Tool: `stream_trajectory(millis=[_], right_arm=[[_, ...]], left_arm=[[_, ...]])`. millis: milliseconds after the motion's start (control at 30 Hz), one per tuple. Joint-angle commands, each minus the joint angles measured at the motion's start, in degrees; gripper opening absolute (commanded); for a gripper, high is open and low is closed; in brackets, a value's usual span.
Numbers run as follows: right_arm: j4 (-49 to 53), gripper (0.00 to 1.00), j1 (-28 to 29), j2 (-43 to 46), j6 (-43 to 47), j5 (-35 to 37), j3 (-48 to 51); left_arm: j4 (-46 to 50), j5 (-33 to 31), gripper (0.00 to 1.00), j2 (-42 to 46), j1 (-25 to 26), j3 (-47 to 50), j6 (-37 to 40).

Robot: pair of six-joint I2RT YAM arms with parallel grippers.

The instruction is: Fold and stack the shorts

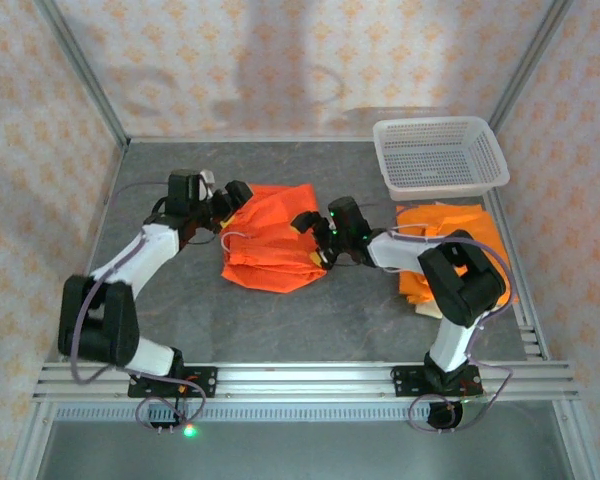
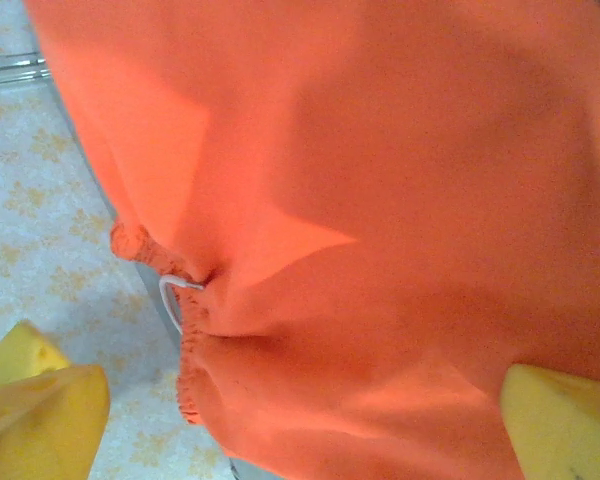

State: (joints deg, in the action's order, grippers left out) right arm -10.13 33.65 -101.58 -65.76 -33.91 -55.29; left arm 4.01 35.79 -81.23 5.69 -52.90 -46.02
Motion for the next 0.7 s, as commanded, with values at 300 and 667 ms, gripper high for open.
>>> stream_trajectory(millis=[300, 667], right_arm=[[11.67, 0.99, -4.62, -5.16, 5.66, -1.14, -20.03], [24.51, 0.99, -6.29, -7.67, 19.57, -0.37, -23.43]], left_arm=[[-4.67, -0.16, 1.00, -3.02, 6.03, 11.30, -1.55], [-11.32, -3.13, 1.00, -7.74, 6.34, 21.34, -0.34]])
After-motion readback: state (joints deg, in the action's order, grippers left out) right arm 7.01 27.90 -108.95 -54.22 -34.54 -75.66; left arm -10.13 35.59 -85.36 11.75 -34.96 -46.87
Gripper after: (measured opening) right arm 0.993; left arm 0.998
